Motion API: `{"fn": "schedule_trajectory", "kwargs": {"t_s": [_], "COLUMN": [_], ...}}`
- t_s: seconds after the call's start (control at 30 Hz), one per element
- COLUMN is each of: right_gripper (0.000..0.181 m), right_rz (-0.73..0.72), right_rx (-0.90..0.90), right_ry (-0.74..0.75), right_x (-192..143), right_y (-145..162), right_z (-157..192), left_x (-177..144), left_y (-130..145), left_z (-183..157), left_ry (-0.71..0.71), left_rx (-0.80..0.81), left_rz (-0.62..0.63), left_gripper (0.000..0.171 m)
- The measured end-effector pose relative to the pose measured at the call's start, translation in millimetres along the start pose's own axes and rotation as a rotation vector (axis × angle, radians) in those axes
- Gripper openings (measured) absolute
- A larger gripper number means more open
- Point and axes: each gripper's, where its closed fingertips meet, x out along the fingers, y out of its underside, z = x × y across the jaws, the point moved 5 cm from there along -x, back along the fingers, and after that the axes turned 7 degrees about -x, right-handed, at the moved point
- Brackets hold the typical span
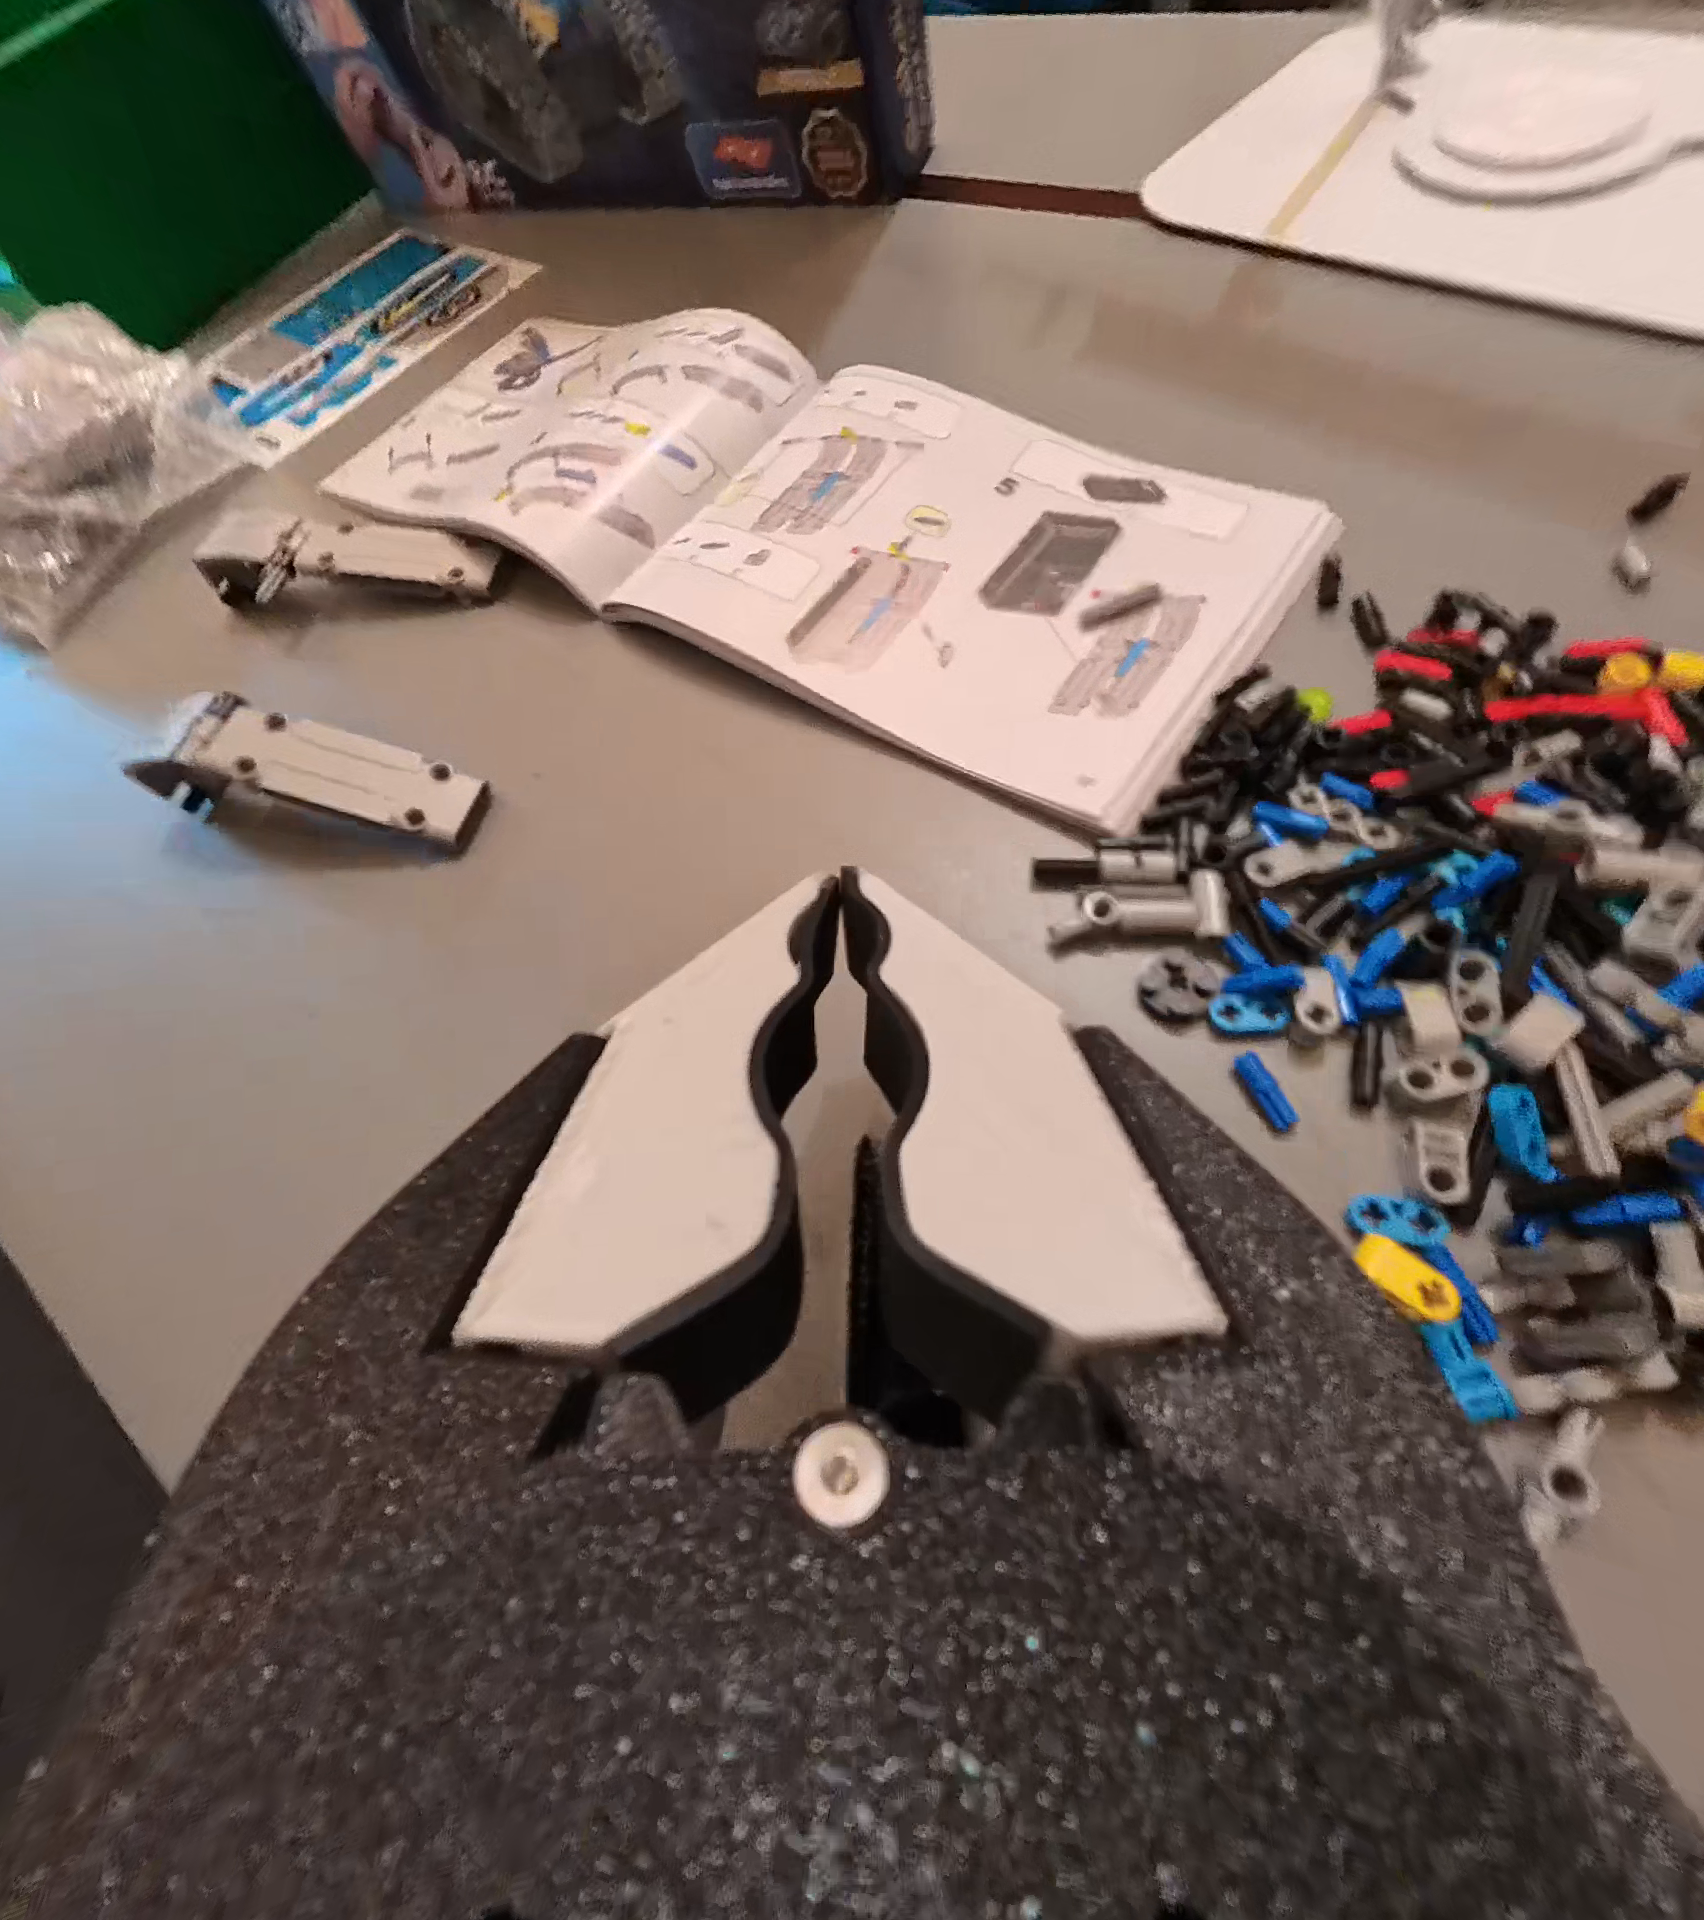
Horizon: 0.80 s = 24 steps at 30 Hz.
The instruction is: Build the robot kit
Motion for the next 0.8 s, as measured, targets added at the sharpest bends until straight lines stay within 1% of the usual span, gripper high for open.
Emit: {"fn": "schedule_trajectory", "kwargs": {"t_s": [0.07, 0.1, 0.13, 0.17, 0.2, 0.23, 0.27, 0.33, 0.4, 0.47, 0.53, 0.63, 0.73, 0.8], "right_gripper": [0.000, 0.000, 0.000, 0.000, 0.001, 0.001, 0.000, 0.000, 0.000, 0.000, 0.000, 0.000, 0.001, 0.001], "right_rz": [-0.018, -0.042, -0.075, -0.116, -0.156, -0.182, -0.190, -0.166, -0.153, -0.167, -0.162, -0.151, -0.150, -0.153], "right_rx": [-0.106, -0.163, -0.216, -0.257, -0.286, -0.310, -0.343, -0.429, -0.510, -0.562, -0.586, -0.566, -0.517, -0.483], "right_ry": [-0.019, -0.035, -0.053, -0.082, -0.120, -0.161, -0.202, -0.249, -0.262, -0.254, -0.252, -0.250, -0.264, -0.262], "right_x": [3, 4, 4, 4, 4, 5, 8, 17, 26, 29, 27, 21, 15, 12], "right_y": [-8, -15, -22, -30, -37, -42, -45, -46, -45, -45, -45, -45, -44, -43], "right_z": [17, 30, 44, 62, 82, 103, 124, 161, 188, 205, 213, 211, 201, 192], "left_x": [13, 19, 22, 20, 16, 12, 8, 6, 13, 19, 21, 30, 45, 47], "left_y": [4, 4, 2, -5, -14, -23, -33, -58, -82, -109, -137, -172, -191, -200], "left_z": [0, 3, 6, 5, 2, -3, -11, -41, -72, -105, -133, -163, -182, -195], "left_ry": [0.140, 0.181, 0.206, 0.252, 0.280, 0.278, 0.261, 0.245, 0.222, 0.270, 0.272, 0.266, 0.295, 0.283], "left_rx": [-0.118, -0.162, -0.192, -0.205, -0.198, -0.147, -0.053, 0.159, 0.307, 0.385, 0.431, 0.517, 0.492, 0.532], "left_rz": [-0.004, 0.004, 0.008, -0.018, -0.053, -0.062, -0.060, -0.041, 0.009, 0.008, -0.013, -0.042, -0.022, -0.053], "left_gripper": [0.058, 0.046, 0.018, 0.003, 0.000, 0.000, 0.000, 0.000, 0.000, 0.000, 0.000, 0.000, 0.000, 0.000]}}
